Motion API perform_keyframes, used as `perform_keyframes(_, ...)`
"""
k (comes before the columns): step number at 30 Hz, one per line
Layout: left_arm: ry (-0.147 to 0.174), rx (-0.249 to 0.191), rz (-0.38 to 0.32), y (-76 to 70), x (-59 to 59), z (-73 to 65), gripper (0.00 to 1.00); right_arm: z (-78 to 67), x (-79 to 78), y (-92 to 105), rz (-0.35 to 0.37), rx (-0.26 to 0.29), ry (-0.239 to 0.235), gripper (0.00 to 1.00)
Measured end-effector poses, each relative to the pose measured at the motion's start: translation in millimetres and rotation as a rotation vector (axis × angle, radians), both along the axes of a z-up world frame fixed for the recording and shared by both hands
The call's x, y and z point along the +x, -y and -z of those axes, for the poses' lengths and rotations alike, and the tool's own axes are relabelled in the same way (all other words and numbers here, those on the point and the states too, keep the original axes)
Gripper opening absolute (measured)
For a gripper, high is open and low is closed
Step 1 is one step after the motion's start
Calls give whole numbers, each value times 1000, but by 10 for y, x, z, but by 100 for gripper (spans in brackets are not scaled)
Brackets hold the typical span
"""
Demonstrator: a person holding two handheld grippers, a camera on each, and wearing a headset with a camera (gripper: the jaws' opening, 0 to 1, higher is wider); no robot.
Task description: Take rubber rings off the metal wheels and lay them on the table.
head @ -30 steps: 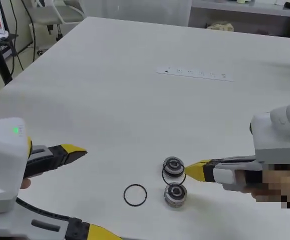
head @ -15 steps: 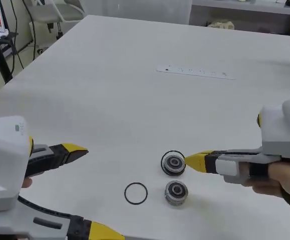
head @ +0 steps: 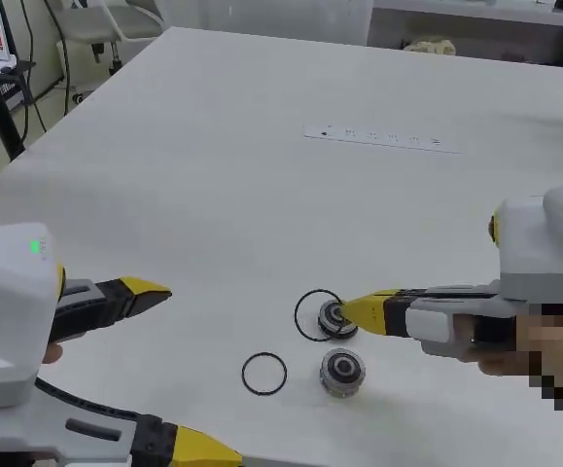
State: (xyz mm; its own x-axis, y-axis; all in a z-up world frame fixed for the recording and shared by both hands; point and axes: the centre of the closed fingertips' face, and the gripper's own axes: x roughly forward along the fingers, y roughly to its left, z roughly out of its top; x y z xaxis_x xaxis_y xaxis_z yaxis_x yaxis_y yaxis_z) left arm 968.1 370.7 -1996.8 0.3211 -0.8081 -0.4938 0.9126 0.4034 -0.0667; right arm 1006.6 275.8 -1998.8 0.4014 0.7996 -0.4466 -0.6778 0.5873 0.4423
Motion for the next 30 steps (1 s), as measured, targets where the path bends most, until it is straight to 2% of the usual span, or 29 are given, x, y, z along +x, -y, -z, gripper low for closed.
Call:
perform_keyframes(10, -2, -1, -4, -5, 9, 1, 92, 72, -72, -102, -47, -32, 0, 0)
perform_keyframes(17, 1, -5, -8, -6, 19, -5, 91, 142, -112, -170, -92, -79, 25, 0)
perform_keyframes(20, 0, -6, -10, -7, 20, -4, 91, 219, -135, -164, -109, -130, 40, 0)
perform_keyframes(26, 1, -11, -11, -5, 22, -12, 90, 309, -183, -191, -139, -168, 42, 0)
perform_keyframes(30, -3, -7, -6, -3, 13, -2, 90, 345, -223, -212, -169, -200, 67, 0)
